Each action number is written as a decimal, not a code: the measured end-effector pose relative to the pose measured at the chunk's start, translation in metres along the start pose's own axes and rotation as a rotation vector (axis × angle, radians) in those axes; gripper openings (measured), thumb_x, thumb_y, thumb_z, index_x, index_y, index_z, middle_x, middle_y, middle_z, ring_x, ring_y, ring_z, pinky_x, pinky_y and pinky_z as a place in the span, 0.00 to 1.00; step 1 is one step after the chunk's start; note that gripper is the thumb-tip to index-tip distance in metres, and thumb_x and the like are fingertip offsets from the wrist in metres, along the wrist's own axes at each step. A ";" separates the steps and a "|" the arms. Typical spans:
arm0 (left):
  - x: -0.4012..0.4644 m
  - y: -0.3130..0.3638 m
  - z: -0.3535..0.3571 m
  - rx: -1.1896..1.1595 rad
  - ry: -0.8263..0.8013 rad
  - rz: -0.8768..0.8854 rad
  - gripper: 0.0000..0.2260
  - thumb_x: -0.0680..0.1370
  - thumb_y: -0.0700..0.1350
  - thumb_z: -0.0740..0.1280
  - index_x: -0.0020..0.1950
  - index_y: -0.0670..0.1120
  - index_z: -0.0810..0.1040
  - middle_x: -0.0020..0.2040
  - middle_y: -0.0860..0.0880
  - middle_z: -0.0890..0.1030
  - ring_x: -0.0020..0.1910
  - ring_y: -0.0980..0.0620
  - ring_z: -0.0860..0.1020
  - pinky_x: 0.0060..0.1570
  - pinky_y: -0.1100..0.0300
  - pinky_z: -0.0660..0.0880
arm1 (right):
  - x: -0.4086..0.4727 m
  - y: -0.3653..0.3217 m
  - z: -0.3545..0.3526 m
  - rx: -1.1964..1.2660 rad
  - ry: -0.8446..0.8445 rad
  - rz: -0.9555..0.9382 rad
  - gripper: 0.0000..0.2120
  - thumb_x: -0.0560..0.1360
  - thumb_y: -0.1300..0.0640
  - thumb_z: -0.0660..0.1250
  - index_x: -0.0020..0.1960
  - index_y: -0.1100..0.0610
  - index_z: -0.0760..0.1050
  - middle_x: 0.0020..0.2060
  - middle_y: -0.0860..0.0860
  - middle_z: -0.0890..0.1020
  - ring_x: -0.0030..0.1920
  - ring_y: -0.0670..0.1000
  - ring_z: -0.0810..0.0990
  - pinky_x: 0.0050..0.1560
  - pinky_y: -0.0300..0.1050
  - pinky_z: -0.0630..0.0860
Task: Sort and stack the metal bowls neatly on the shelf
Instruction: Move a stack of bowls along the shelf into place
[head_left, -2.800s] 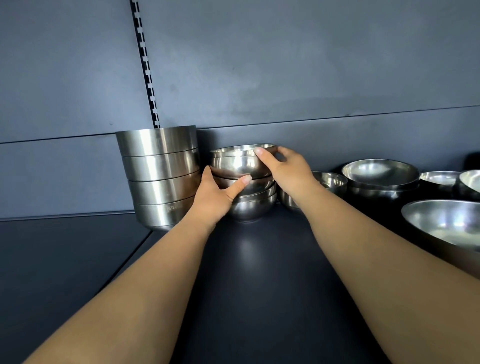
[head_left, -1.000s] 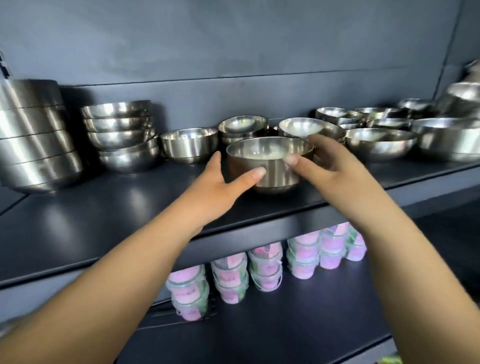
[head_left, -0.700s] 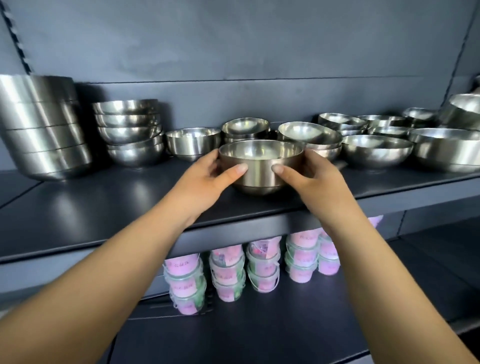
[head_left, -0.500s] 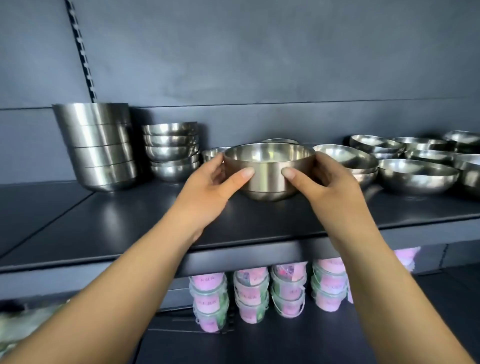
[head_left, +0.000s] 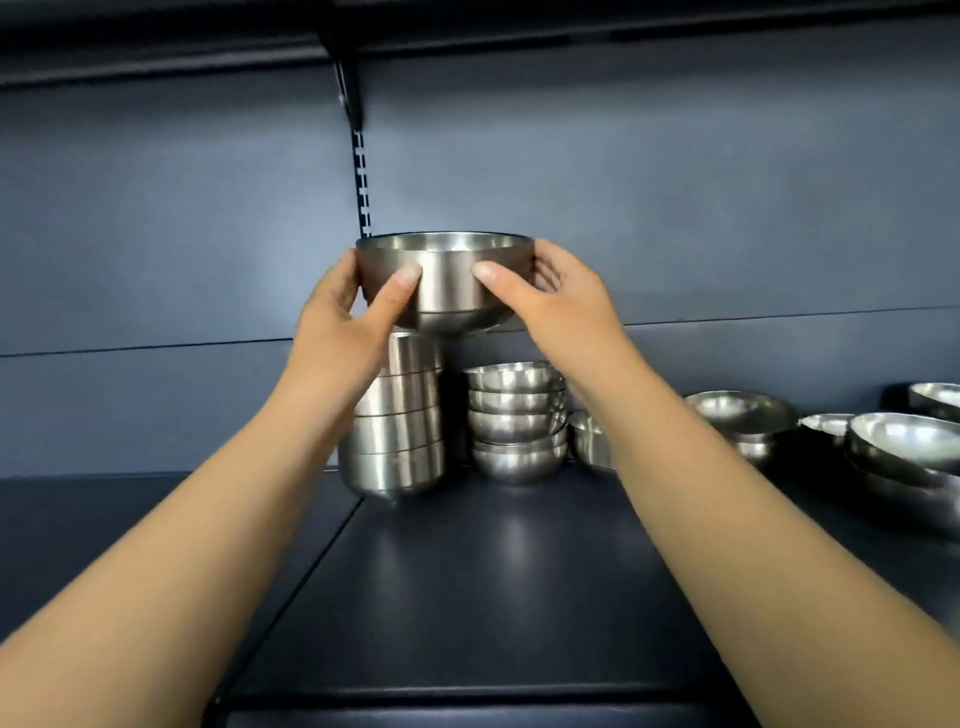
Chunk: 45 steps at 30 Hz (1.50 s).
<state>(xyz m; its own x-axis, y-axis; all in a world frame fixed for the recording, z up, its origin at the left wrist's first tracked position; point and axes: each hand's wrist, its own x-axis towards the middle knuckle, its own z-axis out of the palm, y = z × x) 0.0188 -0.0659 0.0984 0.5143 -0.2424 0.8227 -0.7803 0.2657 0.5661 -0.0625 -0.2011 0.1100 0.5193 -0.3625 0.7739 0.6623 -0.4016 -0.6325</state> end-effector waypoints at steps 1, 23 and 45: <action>0.011 -0.008 -0.010 0.047 0.013 0.010 0.13 0.78 0.48 0.63 0.59 0.45 0.75 0.54 0.50 0.79 0.52 0.55 0.76 0.57 0.65 0.71 | 0.011 0.006 0.013 -0.001 -0.007 0.009 0.06 0.70 0.58 0.71 0.44 0.51 0.75 0.41 0.41 0.80 0.41 0.35 0.79 0.42 0.26 0.72; 0.070 -0.133 -0.056 -0.036 -0.020 -0.290 0.17 0.77 0.55 0.62 0.62 0.46 0.73 0.60 0.55 0.78 0.62 0.55 0.74 0.63 0.60 0.69 | 0.081 0.099 0.091 -0.249 -0.018 0.283 0.08 0.70 0.50 0.70 0.44 0.53 0.76 0.40 0.44 0.80 0.42 0.44 0.78 0.38 0.32 0.72; -0.083 -0.049 0.013 1.068 -0.568 0.172 0.23 0.79 0.58 0.54 0.69 0.47 0.69 0.67 0.48 0.73 0.68 0.49 0.66 0.68 0.57 0.60 | -0.088 0.038 -0.070 -1.056 -0.304 0.183 0.13 0.72 0.44 0.62 0.50 0.51 0.78 0.48 0.48 0.82 0.51 0.51 0.78 0.53 0.46 0.73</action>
<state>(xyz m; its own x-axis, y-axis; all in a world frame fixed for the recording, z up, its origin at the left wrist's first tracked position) 0.0099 -0.0710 0.0016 0.3555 -0.7240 0.5911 -0.8602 -0.5008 -0.0961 -0.1204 -0.2433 0.0153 0.7686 -0.3265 0.5502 -0.1545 -0.9293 -0.3355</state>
